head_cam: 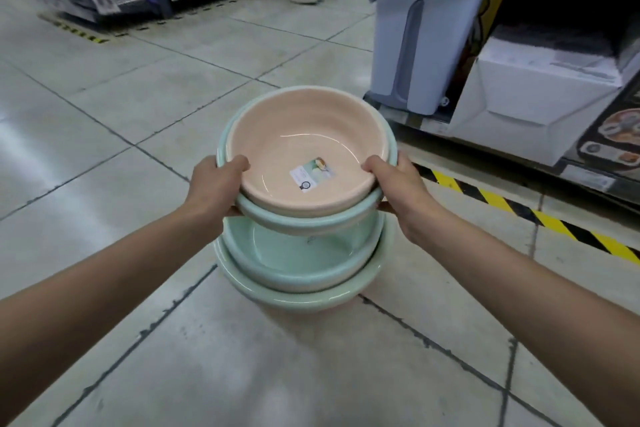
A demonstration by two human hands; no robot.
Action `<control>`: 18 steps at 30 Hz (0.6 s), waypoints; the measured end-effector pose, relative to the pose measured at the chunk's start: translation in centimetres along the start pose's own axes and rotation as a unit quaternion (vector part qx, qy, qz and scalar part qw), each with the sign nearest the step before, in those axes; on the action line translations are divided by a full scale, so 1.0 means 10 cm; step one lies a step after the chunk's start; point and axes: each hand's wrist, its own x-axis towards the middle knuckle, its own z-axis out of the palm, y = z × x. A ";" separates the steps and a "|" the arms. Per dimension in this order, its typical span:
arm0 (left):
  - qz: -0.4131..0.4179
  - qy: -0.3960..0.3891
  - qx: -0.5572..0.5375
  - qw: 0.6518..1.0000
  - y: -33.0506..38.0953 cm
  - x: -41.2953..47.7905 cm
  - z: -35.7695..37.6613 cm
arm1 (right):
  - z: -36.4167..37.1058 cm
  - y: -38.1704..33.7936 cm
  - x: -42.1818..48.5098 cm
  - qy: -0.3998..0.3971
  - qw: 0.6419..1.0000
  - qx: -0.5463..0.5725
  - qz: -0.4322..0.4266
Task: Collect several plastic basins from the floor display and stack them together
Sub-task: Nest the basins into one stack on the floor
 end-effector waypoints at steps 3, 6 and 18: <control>-0.023 -0.011 0.019 1.000 -0.23 0.08 -0.14 | 0.15 0.17 -0.02 -0.001 0.999 -0.025 0.029; -0.044 -0.029 0.034 0.998 -0.39 0.12 -0.16 | 0.20 0.31 -0.04 0.007 0.998 -0.037 0.057; -0.074 -0.049 0.037 0.995 -0.51 0.25 -0.06 | 0.25 0.43 0.06 0.033 0.994 -0.055 0.090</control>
